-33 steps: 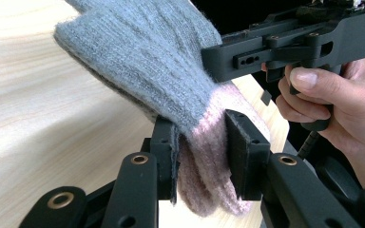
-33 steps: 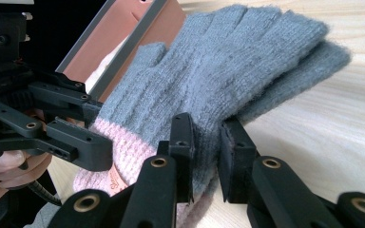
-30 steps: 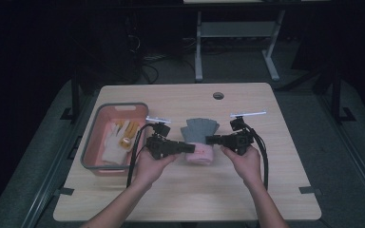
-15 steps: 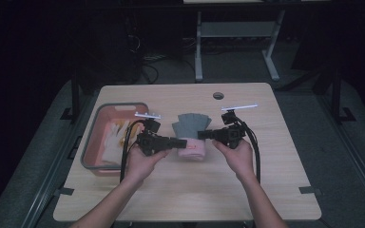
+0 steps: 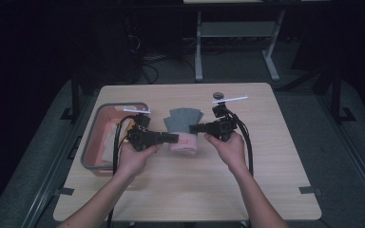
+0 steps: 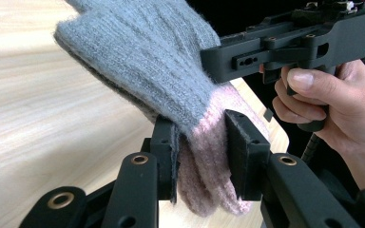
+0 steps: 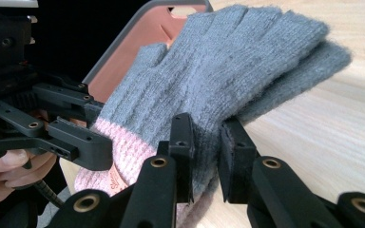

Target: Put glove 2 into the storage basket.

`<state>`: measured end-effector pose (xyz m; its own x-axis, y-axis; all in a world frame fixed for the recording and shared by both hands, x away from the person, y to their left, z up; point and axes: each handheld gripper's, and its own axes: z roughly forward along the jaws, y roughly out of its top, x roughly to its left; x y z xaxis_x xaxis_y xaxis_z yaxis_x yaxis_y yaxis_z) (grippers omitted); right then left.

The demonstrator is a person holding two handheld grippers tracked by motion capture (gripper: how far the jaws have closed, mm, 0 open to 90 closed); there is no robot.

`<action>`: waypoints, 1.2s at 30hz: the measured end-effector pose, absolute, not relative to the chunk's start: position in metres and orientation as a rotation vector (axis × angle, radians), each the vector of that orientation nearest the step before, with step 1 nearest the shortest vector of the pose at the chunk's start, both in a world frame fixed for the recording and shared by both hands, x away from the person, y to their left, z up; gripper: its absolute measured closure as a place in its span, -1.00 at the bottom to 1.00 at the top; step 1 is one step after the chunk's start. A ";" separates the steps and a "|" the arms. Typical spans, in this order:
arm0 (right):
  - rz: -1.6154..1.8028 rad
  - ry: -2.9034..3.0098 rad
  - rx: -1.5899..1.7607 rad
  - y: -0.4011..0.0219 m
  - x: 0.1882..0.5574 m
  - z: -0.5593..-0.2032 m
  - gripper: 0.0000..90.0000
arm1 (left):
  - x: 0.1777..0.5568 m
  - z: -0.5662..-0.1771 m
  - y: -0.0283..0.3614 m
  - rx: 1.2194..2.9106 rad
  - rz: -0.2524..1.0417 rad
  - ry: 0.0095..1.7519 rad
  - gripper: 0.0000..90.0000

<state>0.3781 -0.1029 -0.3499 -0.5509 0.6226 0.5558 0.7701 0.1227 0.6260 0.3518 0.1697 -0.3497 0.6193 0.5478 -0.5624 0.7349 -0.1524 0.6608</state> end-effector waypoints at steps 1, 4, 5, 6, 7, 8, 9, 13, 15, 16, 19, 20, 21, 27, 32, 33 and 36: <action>-1.405 -2.235 -1.395 -0.101 0.379 -0.349 0.72 | 0.352 -0.349 0.171 1.826 -0.225 1.032 0.49; -1.400 -2.239 -1.384 -0.096 0.381 -0.345 0.72 | 0.352 -0.346 0.178 1.826 -0.215 1.031 0.49; -1.408 -2.246 -1.378 -0.094 0.382 -0.344 0.72 | 0.352 -0.344 0.179 1.820 -0.211 1.035 0.49; -1.409 -2.251 -1.371 -0.092 0.382 -0.343 0.72 | 0.352 -0.343 0.181 1.819 -0.207 1.034 0.49; -1.409 -2.255 -1.366 -0.090 0.383 -0.342 0.72 | 0.352 -0.343 0.183 1.819 -0.204 1.033 0.49; -1.413 -2.252 -1.365 -0.088 0.384 -0.341 0.72 | 0.352 -0.342 0.185 1.815 -0.201 1.036 0.49; -1.407 -2.252 -1.365 -0.086 0.384 -0.340 0.72 | 0.352 -0.341 0.186 1.811 -0.201 1.041 0.49; -1.404 -2.273 -1.344 -0.079 0.388 -0.339 0.72 | 0.354 -0.341 0.193 1.812 -0.198 1.042 0.49; -1.402 -2.273 -1.342 -0.075 0.390 -0.338 0.72 | 0.354 -0.341 0.196 1.811 -0.195 1.047 0.49; -1.403 -2.272 -1.339 -0.073 0.391 -0.338 0.72 | 0.355 -0.340 0.198 1.814 -0.192 1.045 0.49; -1.404 -2.274 -1.330 -0.068 0.393 -0.338 0.72 | 0.355 -0.339 0.203 1.804 -0.186 1.051 0.49; -1.405 -2.280 -1.323 -0.066 0.394 -0.337 0.72 | 0.355 -0.339 0.205 1.803 -0.185 1.053 0.49; -1.406 -2.279 -1.322 -0.064 0.394 -0.337 0.72 | 0.355 -0.339 0.207 1.804 -0.184 1.053 0.49; -1.402 -2.286 -1.300 -0.050 0.397 -0.334 0.72 | 0.353 -0.336 0.220 1.788 -0.168 1.071 0.49; -1.404 -2.293 -1.278 -0.038 0.400 -0.332 0.72 | 0.352 -0.334 0.231 1.775 -0.157 1.083 0.49; -1.402 -2.292 -1.277 -0.036 0.401 -0.331 0.72 | 0.353 -0.333 0.233 1.777 -0.155 1.083 0.49; -1.403 -2.293 -1.268 -0.030 0.403 -0.331 0.72 | 0.353 -0.332 0.238 1.773 -0.149 1.089 0.49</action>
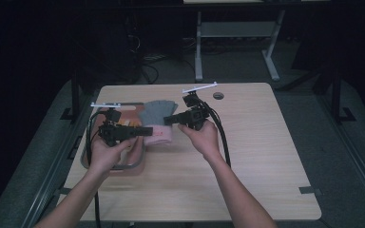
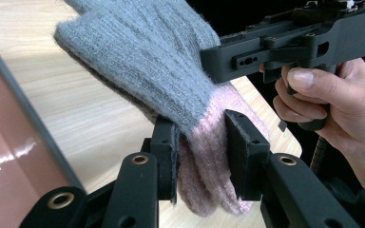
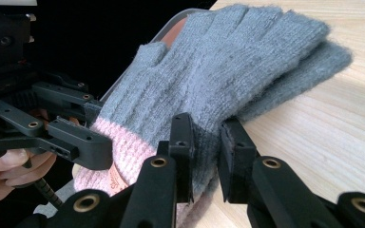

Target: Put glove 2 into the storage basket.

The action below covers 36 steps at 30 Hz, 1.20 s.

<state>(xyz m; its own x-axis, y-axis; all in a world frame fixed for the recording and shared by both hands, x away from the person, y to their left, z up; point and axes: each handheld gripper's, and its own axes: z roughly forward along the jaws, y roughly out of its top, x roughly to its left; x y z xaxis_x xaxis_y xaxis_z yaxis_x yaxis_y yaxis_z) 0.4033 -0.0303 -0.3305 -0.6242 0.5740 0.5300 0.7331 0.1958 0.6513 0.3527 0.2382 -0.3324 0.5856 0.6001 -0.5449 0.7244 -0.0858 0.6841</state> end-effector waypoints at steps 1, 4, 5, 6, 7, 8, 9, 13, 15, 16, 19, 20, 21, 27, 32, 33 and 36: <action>-1.403 -2.294 -1.265 -0.028 0.404 -0.330 0.72 | 0.353 -0.332 0.240 1.771 -0.147 1.090 0.49; -1.401 -2.298 -1.256 -0.023 0.406 -0.329 0.72 | 0.352 -0.331 0.245 1.765 -0.140 1.095 0.49; -1.399 -2.302 -1.253 -0.021 0.406 -0.328 0.72 | 0.352 -0.331 0.247 1.762 -0.140 1.096 0.49; -1.402 -2.296 -1.255 -0.019 0.406 -0.327 0.72 | 0.352 -0.331 0.249 1.762 -0.139 1.096 0.49; -1.400 -2.295 -1.252 -0.018 0.407 -0.327 0.72 | 0.352 -0.331 0.251 1.762 -0.138 1.096 0.49; -1.400 -2.294 -1.251 -0.016 0.407 -0.327 0.72 | 0.352 -0.331 0.252 1.762 -0.137 1.100 0.49; -1.399 -2.294 -1.251 -0.014 0.407 -0.327 0.72 | 0.352 -0.331 0.254 1.760 -0.137 1.103 0.49; -1.388 -2.305 -1.235 -0.008 0.410 -0.328 0.72 | 0.352 -0.332 0.260 1.758 -0.135 1.108 0.49; -1.388 -2.304 -1.233 -0.005 0.410 -0.327 0.72 | 0.352 -0.332 0.262 1.756 -0.132 1.112 0.49; -1.384 -2.303 -1.234 -0.003 0.410 -0.327 0.72 | 0.351 -0.332 0.264 1.760 -0.132 1.113 0.49; -1.380 -2.305 -1.221 0.000 0.410 -0.328 0.72 | 0.351 -0.331 0.268 1.763 -0.133 1.119 0.49; -1.385 -2.301 -1.221 0.001 0.411 -0.329 0.72 | 0.352 -0.330 0.269 1.765 -0.131 1.118 0.49; -1.384 -2.301 -1.218 0.003 0.411 -0.328 0.72 | 0.352 -0.330 0.270 1.768 -0.128 1.117 0.49; -1.377 -2.295 -1.210 0.012 0.413 -0.328 0.72 | 0.352 -0.331 0.280 1.763 -0.126 1.128 0.49; -1.374 -2.300 -1.192 0.021 0.415 -0.330 0.72 | 0.351 -0.332 0.288 1.759 -0.121 1.146 0.50; -1.377 -2.299 -1.188 0.023 0.415 -0.332 0.72 | 0.350 -0.332 0.290 1.763 -0.116 1.146 0.50; -1.376 -2.285 -1.188 0.028 0.415 -0.334 0.72 | 0.350 -0.334 0.296 1.756 -0.117 1.158 0.50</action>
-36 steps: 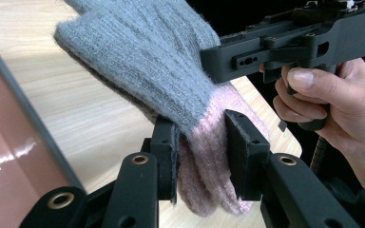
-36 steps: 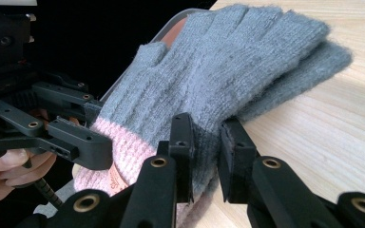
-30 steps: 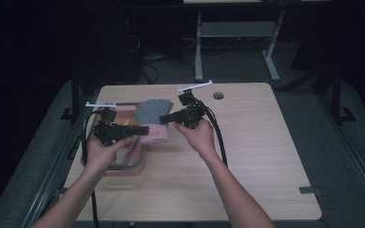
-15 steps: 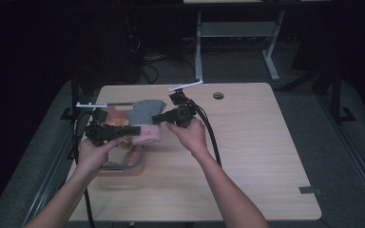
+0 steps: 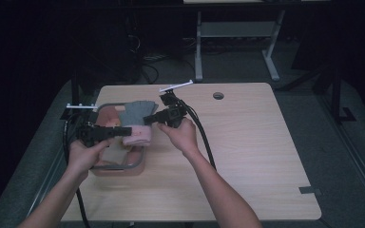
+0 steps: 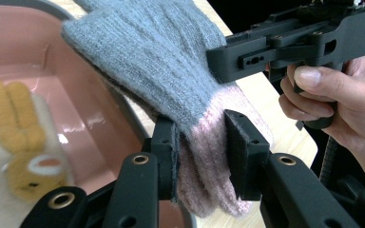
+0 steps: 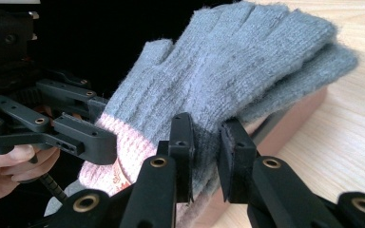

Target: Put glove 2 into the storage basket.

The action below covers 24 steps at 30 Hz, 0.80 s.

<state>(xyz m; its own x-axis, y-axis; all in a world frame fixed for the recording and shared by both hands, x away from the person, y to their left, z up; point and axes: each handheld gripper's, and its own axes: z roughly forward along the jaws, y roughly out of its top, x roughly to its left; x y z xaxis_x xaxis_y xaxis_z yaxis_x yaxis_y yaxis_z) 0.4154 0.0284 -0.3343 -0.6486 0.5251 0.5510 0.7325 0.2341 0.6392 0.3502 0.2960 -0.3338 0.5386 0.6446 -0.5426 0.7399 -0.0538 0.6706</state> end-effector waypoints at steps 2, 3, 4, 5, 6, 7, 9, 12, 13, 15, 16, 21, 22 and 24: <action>-1.375 -2.279 -1.188 0.032 0.416 -0.335 0.72 | 0.350 -0.335 0.299 1.750 -0.117 1.165 0.50; -1.374 -2.280 -1.185 0.034 0.416 -0.336 0.72 | 0.350 -0.336 0.301 1.748 -0.116 1.167 0.50; -1.368 -2.283 -1.186 0.036 0.416 -0.336 0.72 | 0.349 -0.336 0.303 1.750 -0.116 1.169 0.50; -1.366 -2.284 -1.184 0.038 0.417 -0.336 0.72 | 0.349 -0.337 0.305 1.743 -0.119 1.178 0.50; -1.364 -2.289 -1.181 0.040 0.417 -0.337 0.72 | 0.349 -0.337 0.307 1.745 -0.119 1.174 0.50; -1.361 -2.287 -1.184 0.043 0.417 -0.336 0.72 | 0.349 -0.338 0.309 1.741 -0.121 1.183 0.50; -1.356 -2.299 -1.170 0.047 0.418 -0.336 0.72 | 0.349 -0.339 0.314 1.736 -0.125 1.190 0.50; -1.358 -2.296 -1.169 0.055 0.418 -0.336 0.72 | 0.349 -0.340 0.321 1.730 -0.126 1.196 0.51; -1.357 -2.301 -1.165 0.057 0.419 -0.336 0.72 | 0.349 -0.340 0.323 1.729 -0.127 1.197 0.51; -1.352 -2.303 -1.157 0.061 0.420 -0.337 0.72 | 0.350 -0.342 0.328 1.721 -0.128 1.205 0.51; -1.349 -2.303 -1.153 0.063 0.420 -0.338 0.72 | 0.350 -0.342 0.330 1.726 -0.128 1.208 0.51; -1.339 -2.302 -1.145 0.072 0.423 -0.343 0.72 | 0.351 -0.347 0.337 1.727 -0.129 1.232 0.51; -1.339 -2.298 -1.148 0.074 0.423 -0.344 0.72 | 0.351 -0.347 0.338 1.729 -0.127 1.233 0.51; -1.335 -2.299 -1.144 0.077 0.424 -0.347 0.72 | 0.351 -0.349 0.340 1.739 -0.119 1.241 0.51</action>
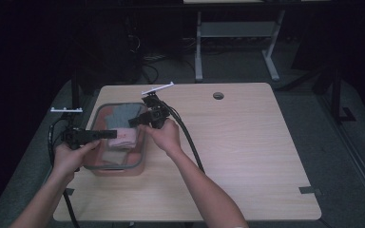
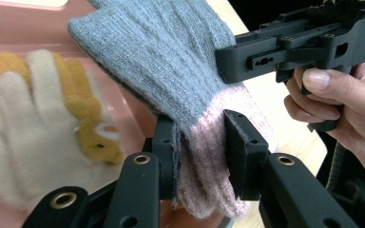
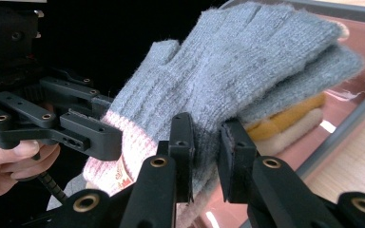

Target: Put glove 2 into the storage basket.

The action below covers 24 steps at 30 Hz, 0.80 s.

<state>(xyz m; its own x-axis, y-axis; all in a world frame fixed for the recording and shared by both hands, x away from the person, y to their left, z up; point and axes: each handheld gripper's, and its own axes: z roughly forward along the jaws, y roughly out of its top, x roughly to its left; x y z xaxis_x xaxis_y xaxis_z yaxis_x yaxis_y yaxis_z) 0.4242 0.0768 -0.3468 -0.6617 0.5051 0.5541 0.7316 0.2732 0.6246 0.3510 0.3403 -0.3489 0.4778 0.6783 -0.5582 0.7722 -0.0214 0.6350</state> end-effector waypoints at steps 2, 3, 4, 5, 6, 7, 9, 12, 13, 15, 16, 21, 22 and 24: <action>-1.326 -2.302 -1.139 0.079 0.425 -0.349 0.72 | 0.351 -0.351 0.342 1.741 -0.118 1.249 0.51; -1.322 -2.302 -1.139 0.081 0.426 -0.350 0.72 | 0.352 -0.352 0.343 1.743 -0.116 1.251 0.51; -1.318 -2.296 -1.146 0.082 0.426 -0.351 0.72 | 0.352 -0.352 0.344 1.746 -0.115 1.255 0.51; -1.319 -2.300 -1.141 0.083 0.427 -0.352 0.72 | 0.352 -0.353 0.344 1.749 -0.112 1.256 0.51; -1.315 -2.300 -1.142 0.084 0.427 -0.353 0.72 | 0.352 -0.354 0.345 1.752 -0.112 1.259 0.51; -1.311 -2.299 -1.143 0.085 0.427 -0.353 0.72 | 0.353 -0.354 0.346 1.753 -0.110 1.260 0.51; -1.311 -2.296 -1.143 0.087 0.428 -0.355 0.72 | 0.353 -0.355 0.347 1.755 -0.107 1.268 0.52; -1.297 -2.292 -1.148 0.090 0.429 -0.359 0.72 | 0.353 -0.358 0.349 1.763 -0.100 1.279 0.52; -1.291 -2.288 -1.151 0.092 0.430 -0.359 0.72 | 0.353 -0.358 0.349 1.760 -0.098 1.286 0.52; -1.290 -2.287 -1.150 0.094 0.431 -0.362 0.72 | 0.353 -0.360 0.351 1.763 -0.099 1.291 0.52; -1.287 -2.293 -1.148 0.095 0.431 -0.363 0.72 | 0.353 -0.361 0.352 1.760 -0.099 1.298 0.52; -1.271 -2.290 -1.148 0.101 0.433 -0.368 0.72 | 0.353 -0.366 0.356 1.781 -0.088 1.315 0.52; -1.264 -2.293 -1.148 0.102 0.433 -0.369 0.72 | 0.353 -0.366 0.356 1.784 -0.085 1.320 0.52; -1.252 -2.303 -1.144 0.105 0.434 -0.372 0.72 | 0.353 -0.369 0.356 1.784 -0.085 1.332 0.52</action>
